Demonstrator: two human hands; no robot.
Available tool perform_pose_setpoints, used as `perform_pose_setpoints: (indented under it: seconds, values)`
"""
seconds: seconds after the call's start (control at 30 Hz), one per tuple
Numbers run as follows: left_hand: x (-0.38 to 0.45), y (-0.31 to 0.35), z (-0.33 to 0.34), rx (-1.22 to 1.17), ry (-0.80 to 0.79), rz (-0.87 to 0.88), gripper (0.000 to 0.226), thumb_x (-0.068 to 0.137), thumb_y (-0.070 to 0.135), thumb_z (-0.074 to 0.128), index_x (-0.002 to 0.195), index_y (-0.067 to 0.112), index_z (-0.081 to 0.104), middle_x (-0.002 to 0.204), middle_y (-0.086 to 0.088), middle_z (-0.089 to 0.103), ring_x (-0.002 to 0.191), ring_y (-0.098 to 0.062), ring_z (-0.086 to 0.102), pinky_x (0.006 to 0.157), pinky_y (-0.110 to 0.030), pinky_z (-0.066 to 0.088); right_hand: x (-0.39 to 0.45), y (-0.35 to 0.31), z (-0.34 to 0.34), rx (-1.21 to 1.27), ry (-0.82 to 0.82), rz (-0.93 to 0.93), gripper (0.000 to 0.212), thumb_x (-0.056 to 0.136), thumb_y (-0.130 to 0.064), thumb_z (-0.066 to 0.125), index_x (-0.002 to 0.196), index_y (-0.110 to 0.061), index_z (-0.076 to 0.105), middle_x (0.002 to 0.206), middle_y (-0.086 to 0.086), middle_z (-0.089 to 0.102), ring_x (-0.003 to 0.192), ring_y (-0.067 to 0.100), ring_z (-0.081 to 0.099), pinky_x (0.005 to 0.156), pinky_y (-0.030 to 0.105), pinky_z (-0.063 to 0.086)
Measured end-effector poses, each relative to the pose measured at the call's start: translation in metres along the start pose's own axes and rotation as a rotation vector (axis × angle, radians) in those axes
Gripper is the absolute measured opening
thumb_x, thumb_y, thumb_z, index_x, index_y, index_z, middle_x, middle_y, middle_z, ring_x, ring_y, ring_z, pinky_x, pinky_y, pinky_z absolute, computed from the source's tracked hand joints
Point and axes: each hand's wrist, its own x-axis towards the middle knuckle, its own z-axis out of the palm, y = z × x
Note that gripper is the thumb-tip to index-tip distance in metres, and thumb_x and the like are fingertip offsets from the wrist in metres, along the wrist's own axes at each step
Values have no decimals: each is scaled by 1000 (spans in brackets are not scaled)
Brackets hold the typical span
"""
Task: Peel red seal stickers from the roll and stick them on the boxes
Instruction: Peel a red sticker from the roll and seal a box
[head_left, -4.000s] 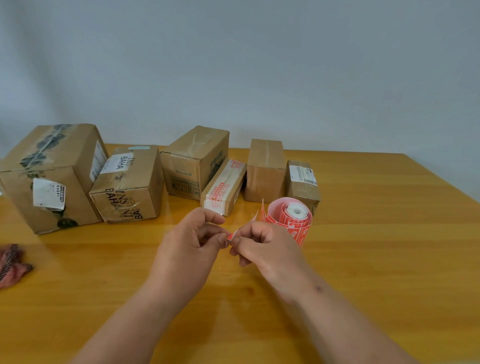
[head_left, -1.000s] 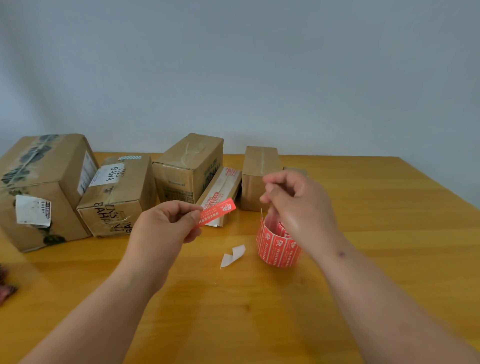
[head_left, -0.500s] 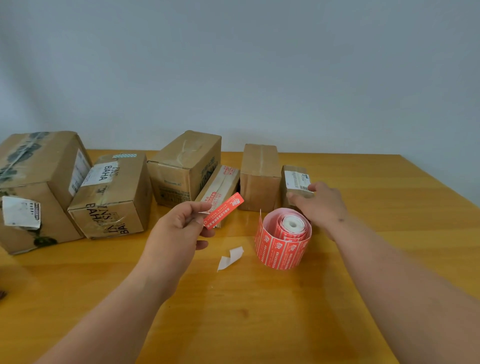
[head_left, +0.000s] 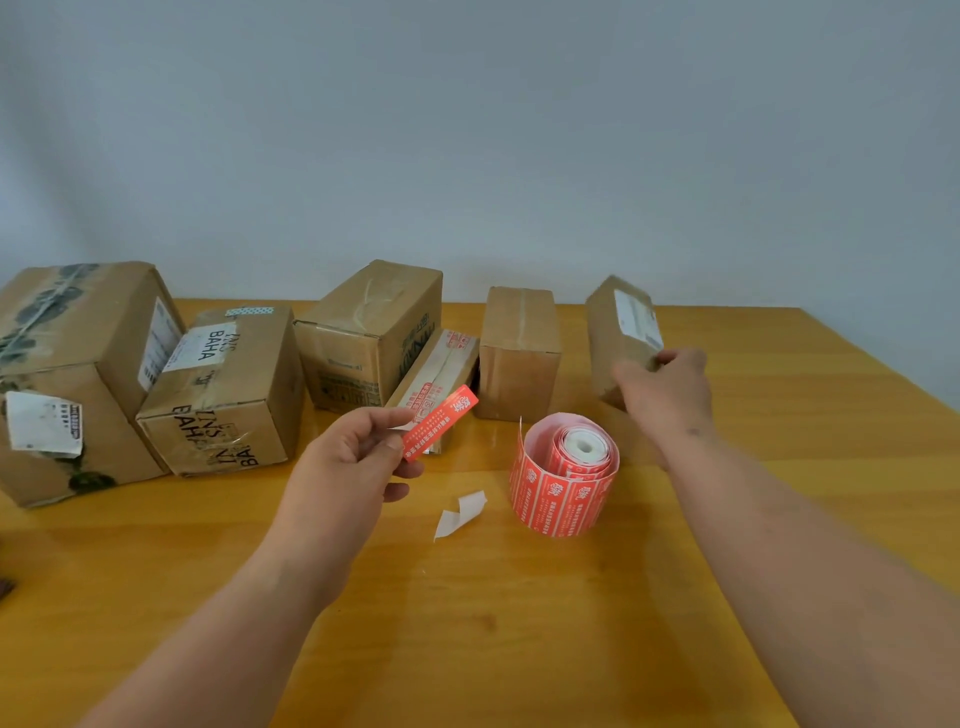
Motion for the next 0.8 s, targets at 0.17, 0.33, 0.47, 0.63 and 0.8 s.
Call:
perform_pose_setpoints:
  seconds: [0.17, 0.33, 0.47, 0.63, 0.8]
  values:
    - [-4, 3, 4, -41, 8, -3, 22, 99, 16, 51, 114, 27, 63, 104, 5, 66, 89, -15, 68, 78, -35, 59, -30, -21, -11, 179, -47, -256, 47, 80, -22, 69, 117, -22, 41, 95, -17, 49, 77, -5, 52, 55, 6, 38]
    - [-14, 10, 0, -60, 21, 23, 20, 98, 17, 53, 112, 27, 63, 102, 3, 68, 89, -15, 68, 78, -36, 58, -58, -45, -17, 230, -146, -399, 54, 76, -16, 74, 116, -29, 40, 99, -27, 47, 89, -9, 52, 69, 9, 45]
    - [-22, 19, -15, -156, 195, 78, 20, 97, 18, 55, 116, 24, 60, 100, 1, 67, 85, -15, 67, 73, -32, 56, -79, -56, -27, 258, -323, -437, 63, 72, -9, 75, 123, -28, 42, 110, -24, 49, 98, -9, 51, 67, 7, 44]
    - [-26, 30, -53, -372, 542, 169, 21, 97, 22, 56, 117, 25, 52, 105, 2, 65, 76, -9, 65, 69, -26, 53, -111, -58, -39, 89, -637, -489, 68, 72, -7, 74, 128, -32, 44, 118, -19, 52, 101, -6, 53, 70, 9, 44]
    - [-37, 27, -74, -374, 616, 230, 16, 97, 18, 53, 109, 27, 48, 97, 7, 62, 68, -7, 63, 65, -24, 52, -144, -42, -29, -307, -857, -528, 77, 66, -13, 74, 130, -41, 41, 114, -28, 50, 102, 5, 55, 83, 29, 53]
